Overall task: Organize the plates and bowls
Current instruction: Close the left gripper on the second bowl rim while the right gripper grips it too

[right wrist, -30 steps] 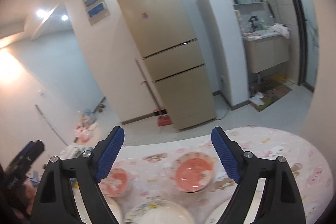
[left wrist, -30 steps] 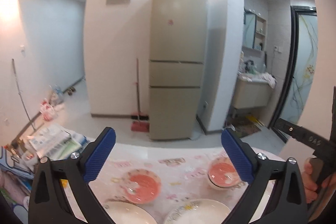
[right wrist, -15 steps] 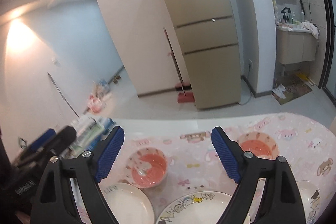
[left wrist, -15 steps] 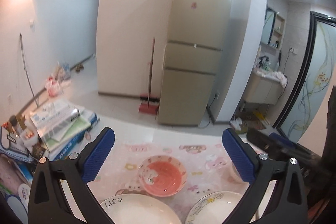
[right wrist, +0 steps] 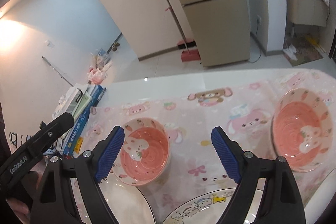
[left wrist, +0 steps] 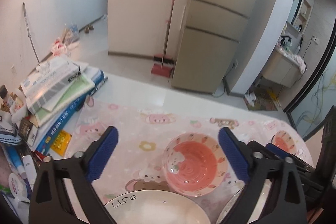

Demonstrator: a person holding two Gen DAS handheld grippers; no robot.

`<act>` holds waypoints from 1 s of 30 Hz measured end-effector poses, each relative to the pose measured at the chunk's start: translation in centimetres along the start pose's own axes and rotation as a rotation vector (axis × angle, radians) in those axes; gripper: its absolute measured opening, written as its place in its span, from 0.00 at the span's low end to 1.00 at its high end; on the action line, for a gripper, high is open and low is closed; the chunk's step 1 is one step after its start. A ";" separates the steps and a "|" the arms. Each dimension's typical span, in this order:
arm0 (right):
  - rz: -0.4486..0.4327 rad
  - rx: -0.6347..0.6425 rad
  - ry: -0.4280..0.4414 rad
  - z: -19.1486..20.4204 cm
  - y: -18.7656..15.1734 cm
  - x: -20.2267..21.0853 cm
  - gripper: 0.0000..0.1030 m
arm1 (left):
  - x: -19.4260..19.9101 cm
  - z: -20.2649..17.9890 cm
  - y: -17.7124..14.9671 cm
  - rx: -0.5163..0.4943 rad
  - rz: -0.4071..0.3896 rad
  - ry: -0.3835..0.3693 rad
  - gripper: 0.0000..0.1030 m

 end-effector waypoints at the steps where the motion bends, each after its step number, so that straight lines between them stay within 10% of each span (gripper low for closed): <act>1: 0.024 -0.001 0.008 0.1 -0.3 -0.8 0.84 | -0.6 0.1 -0.2 0.003 0.022 -0.011 0.87; 8: 0.130 0.026 0.001 0.8 -2.6 -4.5 0.54 | -4.6 2.0 -2.4 0.111 0.184 -0.032 0.66; 21: 0.212 0.054 0.003 1.6 -4.5 -7.3 0.36 | -10.0 1.5 -6.1 0.153 0.391 -0.081 0.18; 24: 0.229 0.062 -0.012 1.5 -4.9 -8.0 0.20 | -10.6 1.7 -6.8 0.160 0.414 -0.061 0.13; 30: 0.217 0.117 -0.043 1.8 -5.1 -8.2 0.19 | -10.4 2.0 -6.8 0.147 0.397 -0.075 0.06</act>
Point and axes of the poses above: each gripper's, at about its wrist camera, not at the fingertips, and x roughly against the way its jaws point, z to its left, y to its top, the point moved 7 cm from there along -x, roughly the way its jaws point, and after that the axes turned 5 degrees about -y, right-handed, at the moved point
